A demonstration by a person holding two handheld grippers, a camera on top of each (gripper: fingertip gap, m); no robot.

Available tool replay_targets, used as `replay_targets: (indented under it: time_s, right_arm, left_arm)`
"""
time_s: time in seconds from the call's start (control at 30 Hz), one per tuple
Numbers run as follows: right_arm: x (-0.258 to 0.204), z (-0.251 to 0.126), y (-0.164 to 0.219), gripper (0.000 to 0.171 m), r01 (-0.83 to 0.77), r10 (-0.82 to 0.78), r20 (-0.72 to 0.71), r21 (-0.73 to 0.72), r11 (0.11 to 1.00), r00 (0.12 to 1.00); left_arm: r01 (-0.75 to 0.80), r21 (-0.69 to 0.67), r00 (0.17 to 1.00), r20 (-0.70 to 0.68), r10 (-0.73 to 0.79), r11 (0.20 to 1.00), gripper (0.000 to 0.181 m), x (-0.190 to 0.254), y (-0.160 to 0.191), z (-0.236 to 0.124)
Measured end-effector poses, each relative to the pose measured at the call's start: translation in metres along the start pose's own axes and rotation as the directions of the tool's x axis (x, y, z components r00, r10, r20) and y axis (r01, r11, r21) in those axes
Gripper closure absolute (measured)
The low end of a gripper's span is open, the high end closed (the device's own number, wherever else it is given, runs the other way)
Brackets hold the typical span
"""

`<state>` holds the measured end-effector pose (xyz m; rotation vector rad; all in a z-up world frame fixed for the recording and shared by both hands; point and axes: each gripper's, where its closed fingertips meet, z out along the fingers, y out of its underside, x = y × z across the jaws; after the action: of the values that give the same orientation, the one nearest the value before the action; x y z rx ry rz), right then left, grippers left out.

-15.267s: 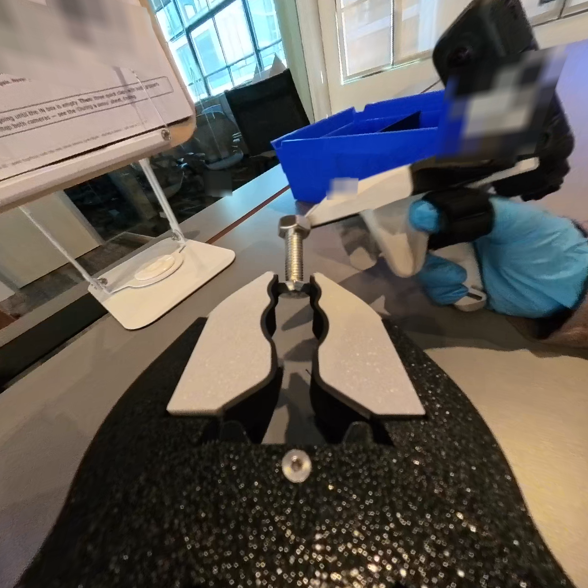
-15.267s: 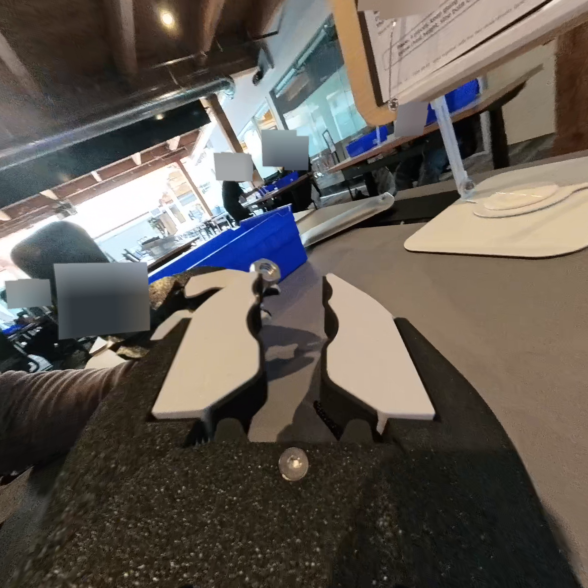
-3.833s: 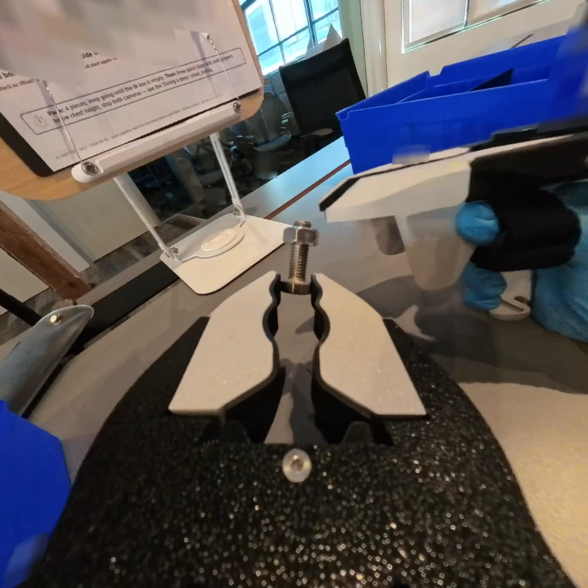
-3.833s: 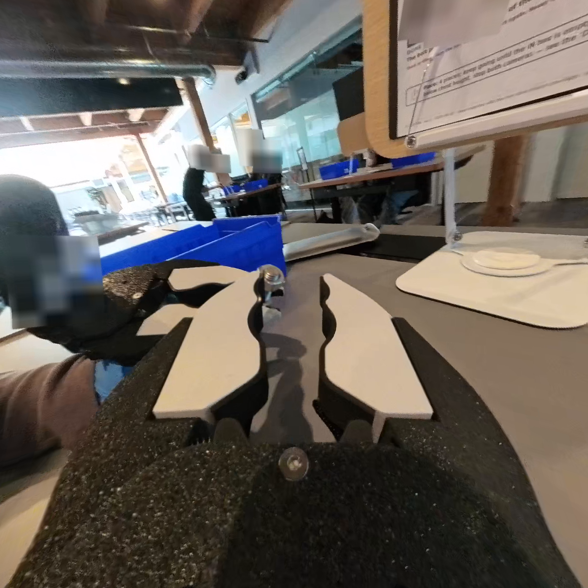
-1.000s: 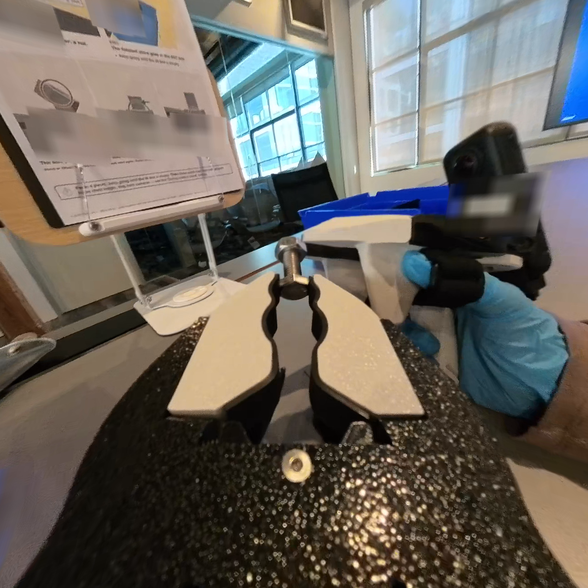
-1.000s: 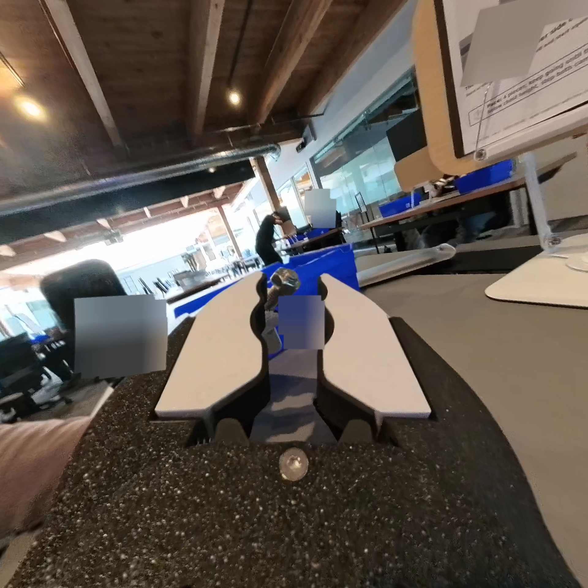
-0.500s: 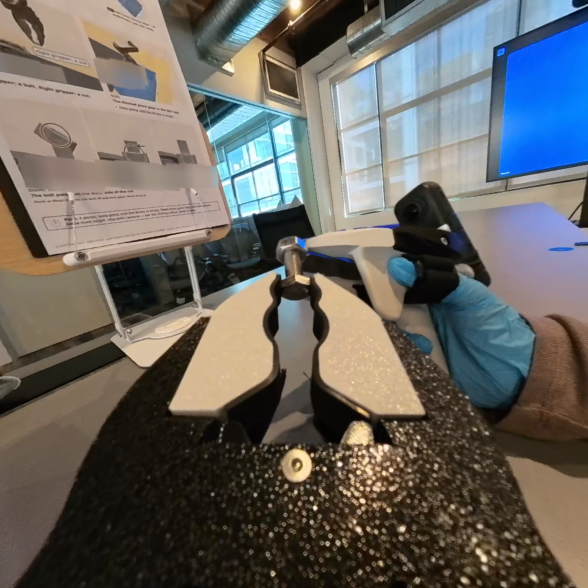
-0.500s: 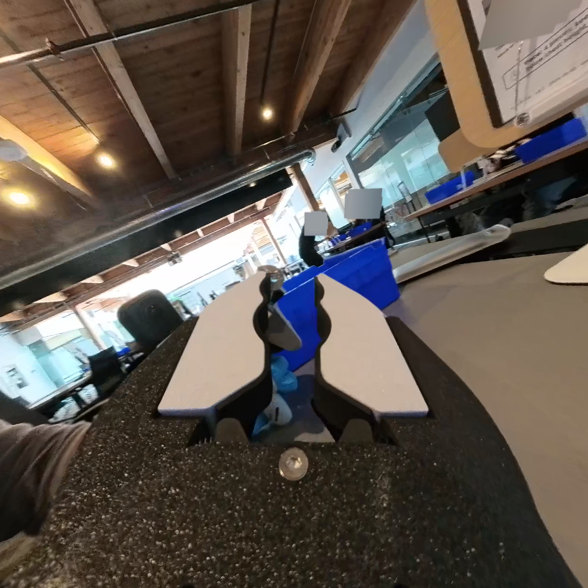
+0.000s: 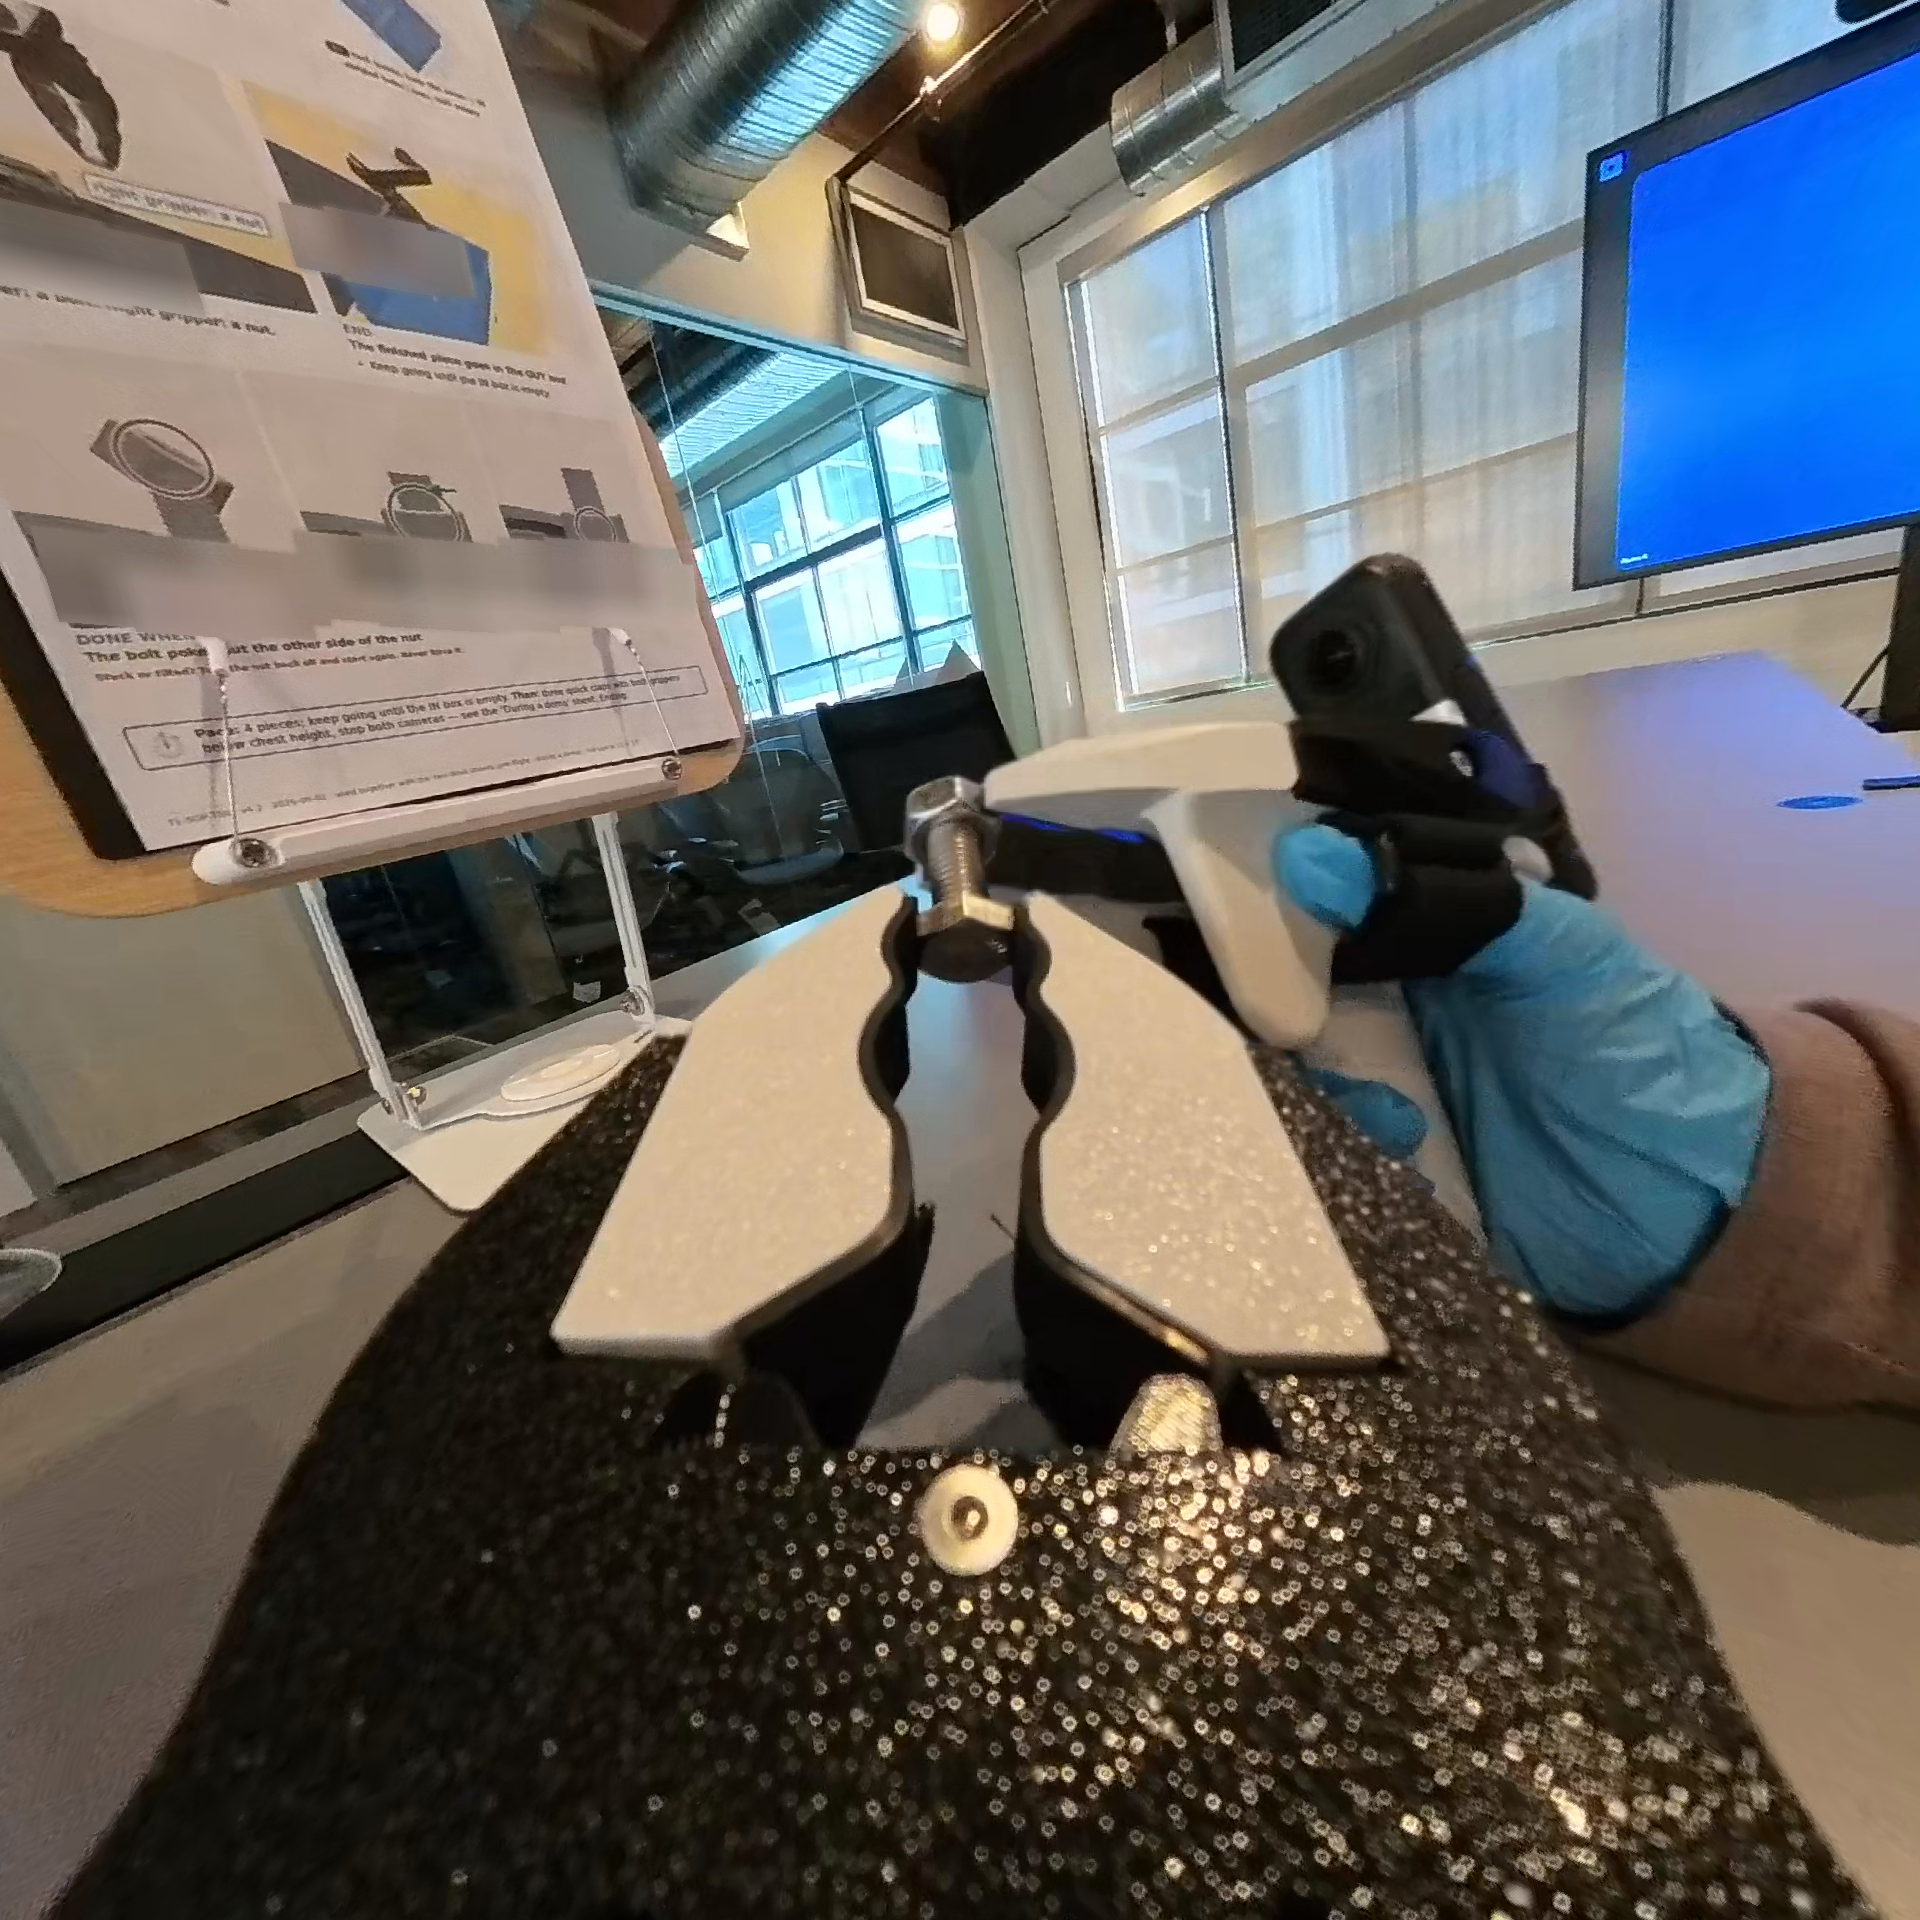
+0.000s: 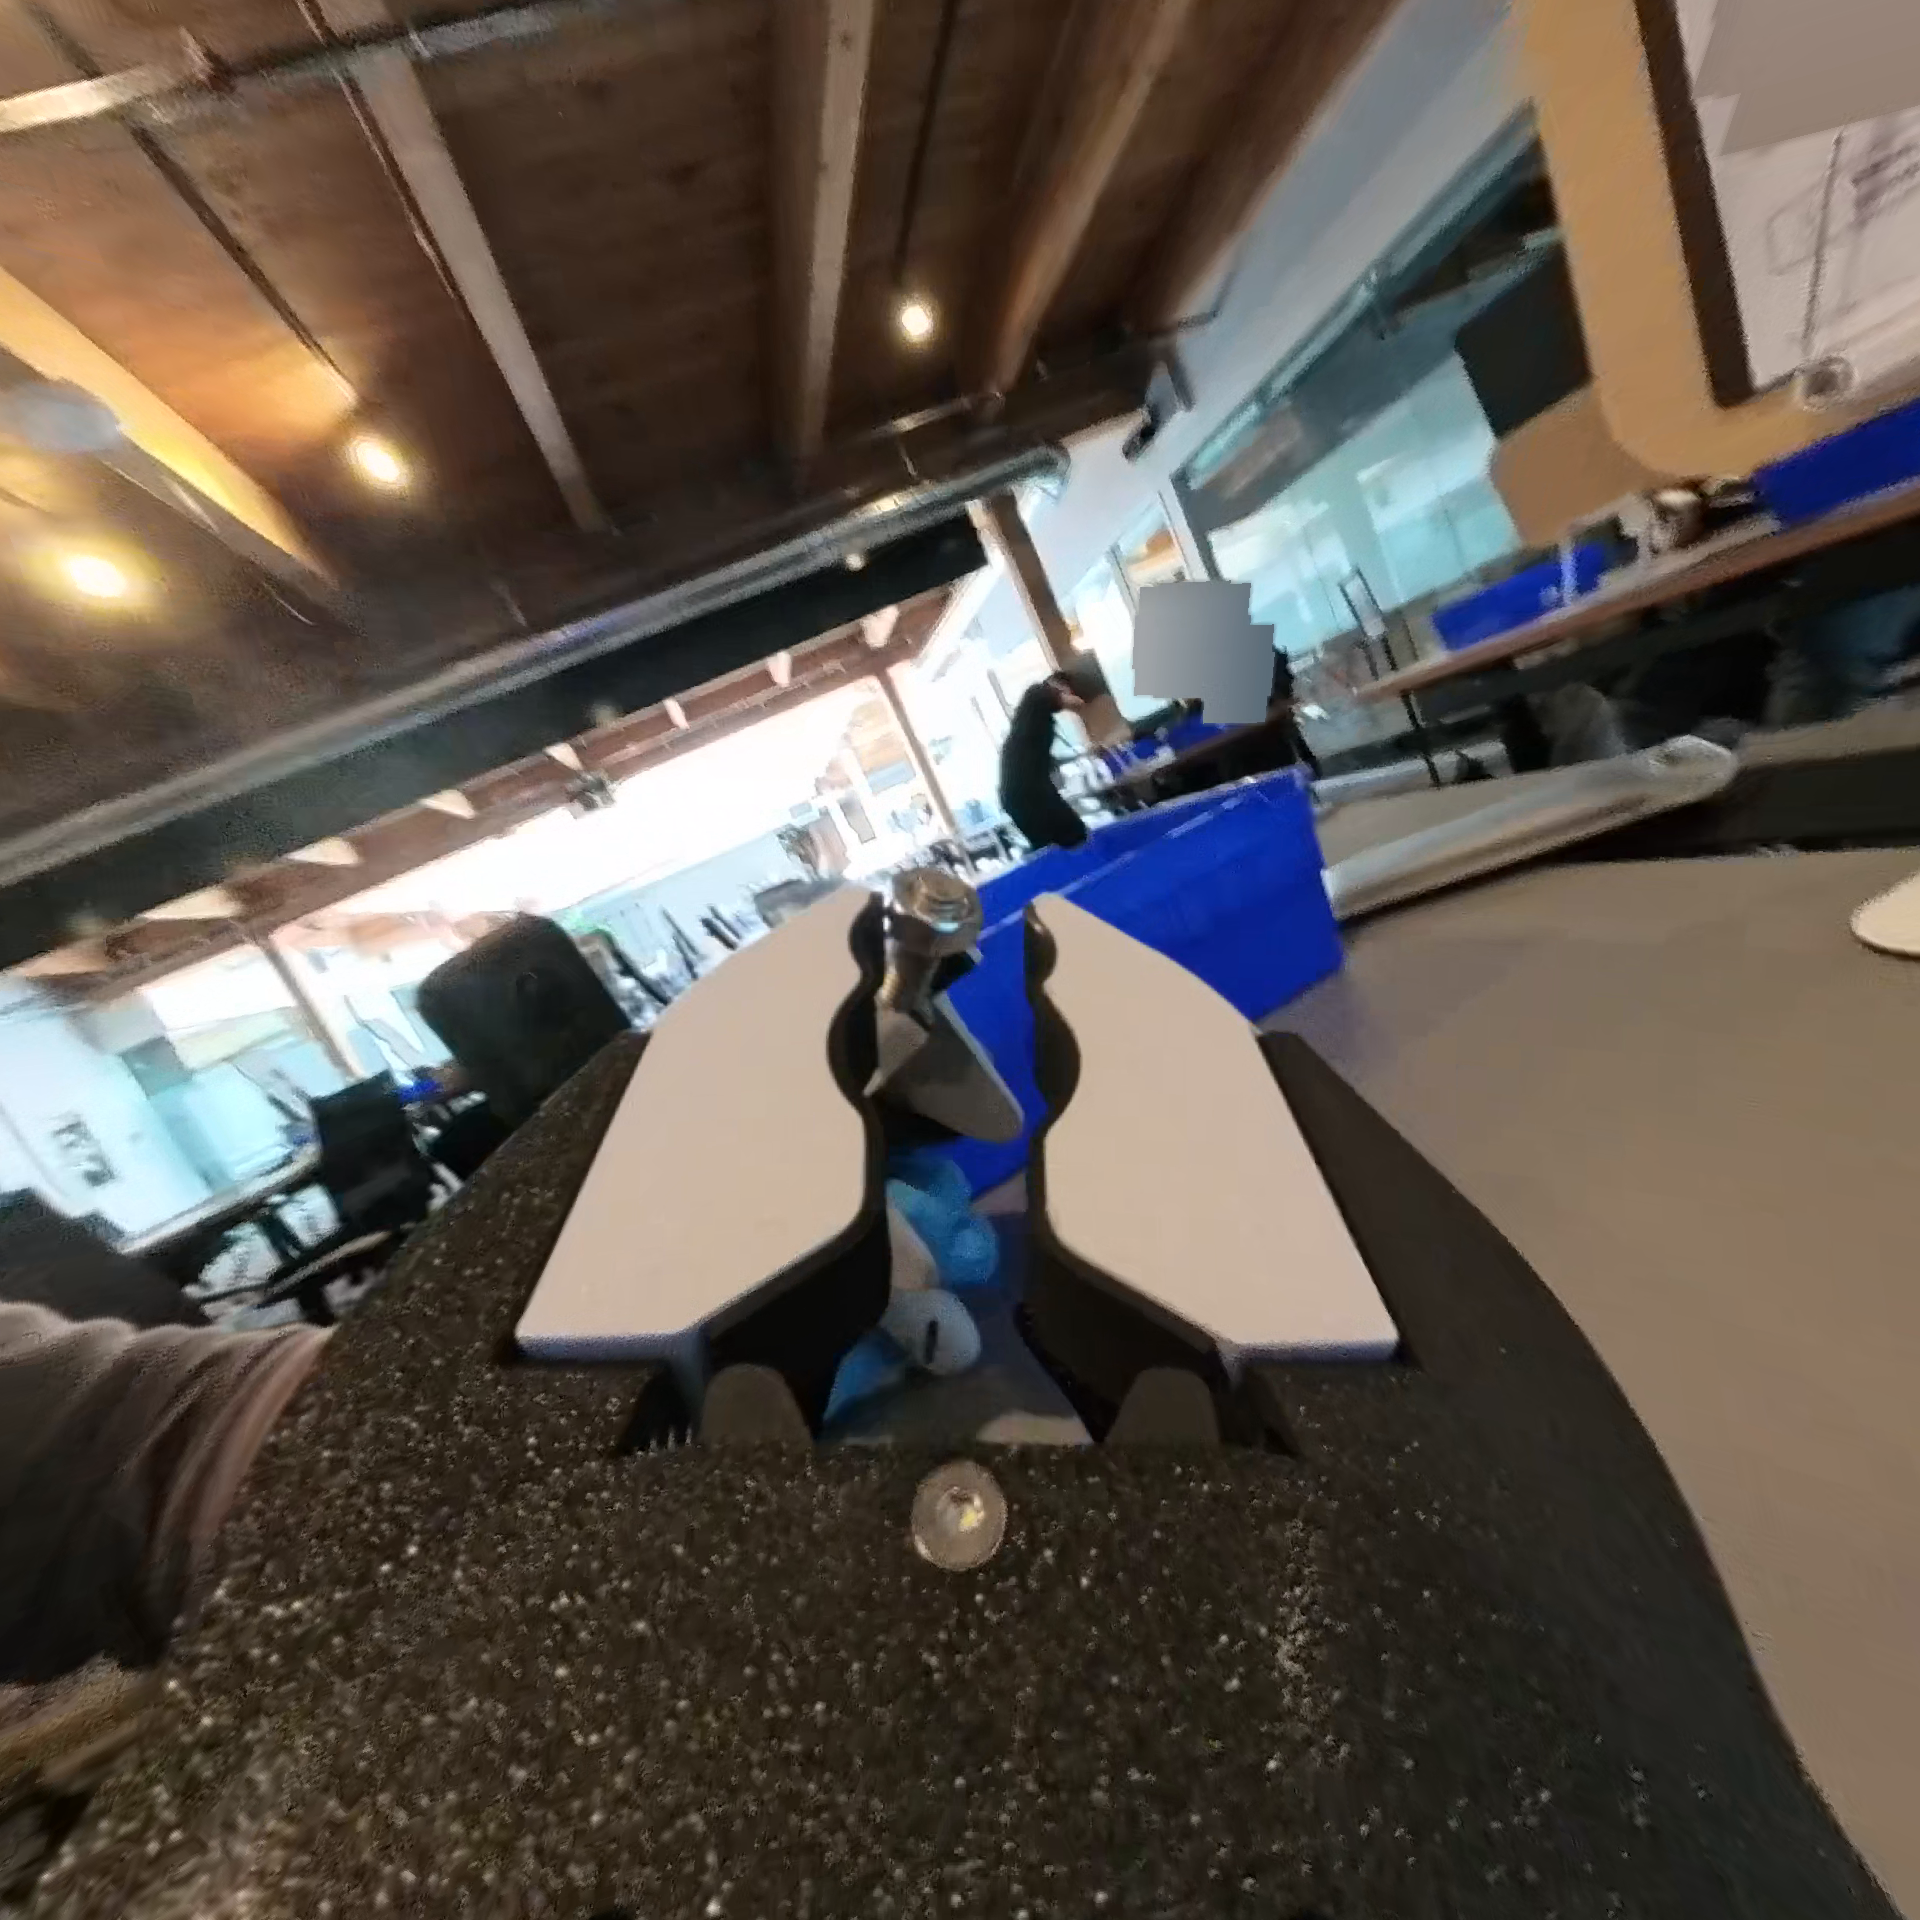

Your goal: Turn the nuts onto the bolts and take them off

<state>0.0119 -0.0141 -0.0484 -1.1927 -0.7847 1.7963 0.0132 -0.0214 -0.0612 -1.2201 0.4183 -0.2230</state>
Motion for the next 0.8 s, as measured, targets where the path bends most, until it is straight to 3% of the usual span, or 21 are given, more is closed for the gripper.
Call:
replay_targets:
  time_s: [0.13, 0.3, 0.47, 0.6, 0.7, 0.8]
  right_arm:
    - [0.015, -0.009, -0.002, 0.151, 0.012, -0.009, -0.119, 0.029, 0.999, 0.993]
    - [-0.005, 0.000, -0.009, 0.146, -0.055, 0.052, 0.040, 0.079, 0.995, 0.998]
    - [0.019, -0.011, -0.006, 0.153, -0.026, 0.038, -0.139, 0.092, 0.995, 0.990]
    - [0.001, -0.011, -0.019, 0.147, -0.072, 0.070, 0.017, 0.164, 0.984, 0.997]
    - [-0.009, 0.001, -0.007, 0.147, -0.091, 0.085, 0.077, 0.092, 0.992, 0.993]
    - [0.003, -0.002, 0.005, 0.152, -0.054, 0.056, -0.037, 0.037, 0.998, 0.998]
  left_arm:
    - [0.036, 0.023, 0.999, 0.014, -0.036, 0.999, 0.165, -0.006, -0.002, -0.002]
    - [0.019, 0.014, 1.000, 0.001, -0.019, 1.000, 0.165, -0.002, -0.001, -0.001]
    - [0.046, 0.034, 0.999, 0.016, -0.047, 0.998, 0.165, -0.007, -0.003, -0.002]
    - [0.030, 0.029, 0.999, 0.015, -0.030, 0.999, 0.165, -0.005, -0.003, -0.002]
    - [0.015, 0.021, 1.000, 0.008, -0.015, 1.000, 0.165, -0.003, -0.002, -0.001]
    - [0.025, 0.029, 1.000, 0.013, -0.026, 0.999, 0.165, -0.005, -0.003, -0.002]
